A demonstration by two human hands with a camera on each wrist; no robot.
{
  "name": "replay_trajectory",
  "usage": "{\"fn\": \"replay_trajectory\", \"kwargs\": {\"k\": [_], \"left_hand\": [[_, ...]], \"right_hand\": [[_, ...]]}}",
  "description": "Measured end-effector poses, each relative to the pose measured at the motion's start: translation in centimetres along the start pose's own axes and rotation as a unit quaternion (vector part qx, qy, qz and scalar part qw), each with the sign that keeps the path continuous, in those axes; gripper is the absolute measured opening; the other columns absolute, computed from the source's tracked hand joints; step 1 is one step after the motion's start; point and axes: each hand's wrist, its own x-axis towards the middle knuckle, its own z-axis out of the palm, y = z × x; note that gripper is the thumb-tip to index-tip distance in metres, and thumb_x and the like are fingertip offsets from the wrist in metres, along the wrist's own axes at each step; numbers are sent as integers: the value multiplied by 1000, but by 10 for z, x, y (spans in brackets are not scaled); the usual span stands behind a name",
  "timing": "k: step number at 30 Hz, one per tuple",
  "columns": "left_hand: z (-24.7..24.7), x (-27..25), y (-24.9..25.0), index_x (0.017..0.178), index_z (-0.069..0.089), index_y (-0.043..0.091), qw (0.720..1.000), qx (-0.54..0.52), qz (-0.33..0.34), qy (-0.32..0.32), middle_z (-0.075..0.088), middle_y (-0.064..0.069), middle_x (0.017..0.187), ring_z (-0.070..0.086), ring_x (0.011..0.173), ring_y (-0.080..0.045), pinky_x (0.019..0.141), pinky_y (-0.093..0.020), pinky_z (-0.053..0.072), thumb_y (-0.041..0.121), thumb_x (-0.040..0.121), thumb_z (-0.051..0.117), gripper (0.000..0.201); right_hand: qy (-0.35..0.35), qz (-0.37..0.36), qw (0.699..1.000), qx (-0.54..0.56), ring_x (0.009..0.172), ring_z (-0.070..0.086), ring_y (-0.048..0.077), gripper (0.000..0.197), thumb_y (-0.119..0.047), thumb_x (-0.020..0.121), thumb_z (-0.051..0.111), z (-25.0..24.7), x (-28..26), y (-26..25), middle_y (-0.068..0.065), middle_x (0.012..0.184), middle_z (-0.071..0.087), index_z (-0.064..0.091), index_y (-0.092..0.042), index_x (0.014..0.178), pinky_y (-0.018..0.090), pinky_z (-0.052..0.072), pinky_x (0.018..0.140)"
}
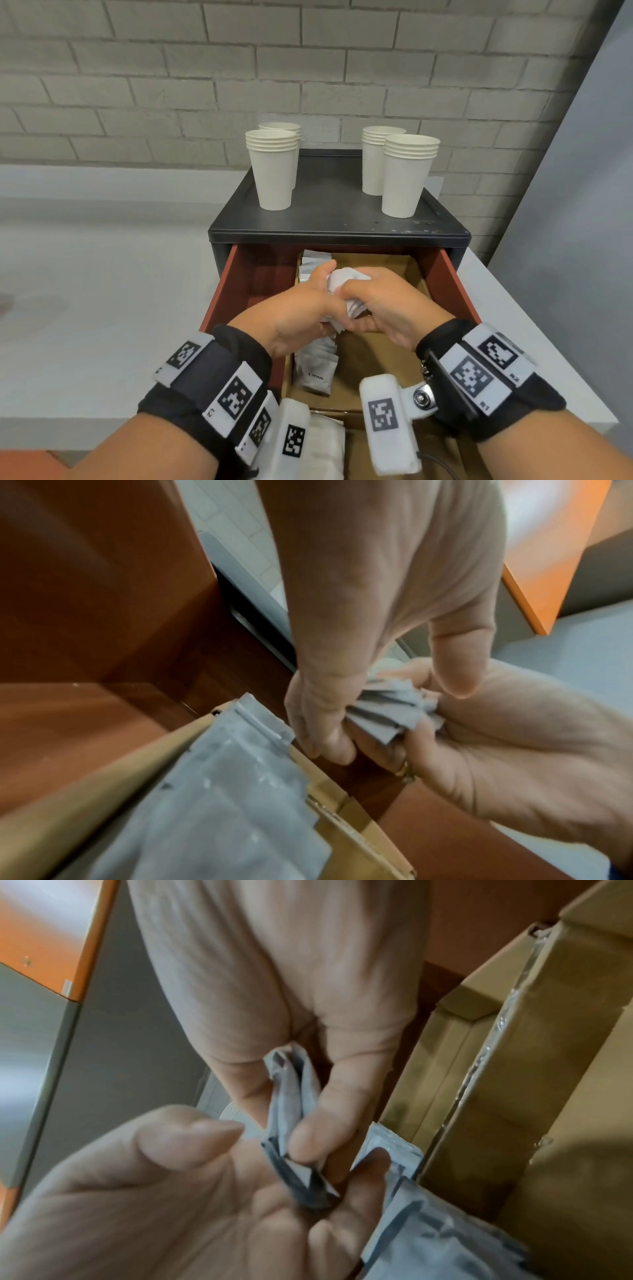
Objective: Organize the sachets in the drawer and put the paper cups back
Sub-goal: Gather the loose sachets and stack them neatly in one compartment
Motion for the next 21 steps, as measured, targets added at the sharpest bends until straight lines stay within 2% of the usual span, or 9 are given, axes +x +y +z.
{"fn": "replay_trajectory", "kwargs": {"k": [3, 5, 6, 7, 9, 12, 15, 18, 21], "left_hand": [[-3, -4, 6, 131, 44, 21, 996, -34, 18, 77, 53, -12, 125, 57, 100, -22, 78, -30, 49, -9, 82, 44, 58], [-6, -1, 7, 106, 57, 16, 981, -44, 16, 188, 57, -10, 105, 57, 89, -20, 71, -28, 46, -6, 86, 43, 33], [-8, 2, 8, 95, 57, 16, 969, -36, 3, 243, 55, -9, 95, 54, 83, -19, 70, -29, 45, -3, 87, 45, 23], [-12, 5, 9, 92, 56, 14, 957, -25, -21, 289, 53, -7, 90, 51, 79, -18, 73, -30, 45, 1, 89, 47, 16], [-15, 6, 8, 109, 54, 9, 939, -15, -77, 335, 52, -9, 97, 48, 86, -21, 85, -35, 45, 8, 92, 51, 18], [-15, 9, 0, 130, 47, 8, 945, -45, -109, 305, 54, -7, 118, 49, 109, -25, 95, -37, 40, 21, 92, 51, 40], [-13, 11, -8, 140, 40, 11, 952, -48, -129, 272, 43, -13, 143, 41, 130, -31, 107, -43, 35, 29, 93, 50, 51], [-14, 12, -9, 140, 38, 10, 955, -34, -132, 264, 42, -16, 143, 41, 130, -32, 109, -44, 35, 28, 94, 50, 51], [-14, 12, -7, 139, 41, 8, 959, -36, -133, 246, 45, -18, 141, 45, 127, -34, 107, -46, 37, 28, 92, 52, 51]], "right_hand": [[12, -20, 995, -98, 80, 62, 15, 15, -7, 89, 51, -3, 0, -1, 4, 87, 61, 57, -21, 92, 24, 55, 64], [-7, -34, 983, -183, 82, 63, 18, 11, -8, 88, 54, -4, -3, -1, 6, 90, 62, 58, -17, 92, 26, 55, 68], [-26, -41, 973, -226, 86, 63, 19, 11, -8, 87, 56, -5, -5, 0, 7, 94, 63, 60, -14, 95, 28, 55, 71], [-45, -45, 961, -269, 91, 63, 20, 15, -8, 86, 59, -4, -8, 0, 7, 98, 64, 62, -12, 100, 30, 54, 75], [-75, -45, 938, -335, 97, 62, 19, 24, -9, 83, 65, 2, -12, 3, 5, 104, 65, 64, -12, 107, 33, 53, 82], [-83, -53, 906, -412, 98, 56, 18, 30, -10, 80, 68, 17, -14, 13, 1, 106, 61, 63, -13, 109, 33, 50, 84], [-79, -64, 884, -455, 103, 54, 20, 34, -4, 81, 63, 33, -14, 30, 4, 116, 59, 60, -16, 112, 30, 48, 82], [-45, -81, 879, -467, 105, 51, 19, 39, -4, 81, 62, 39, -16, 40, 4, 120, 48, 54, -18, 117, 24, 42, 80], [33, -42, 908, -415, 97, 50, 17, 52, -15, 71, 77, 35, -18, 39, -2, 113, 44, 45, -25, 111, 26, 47, 78]]}}
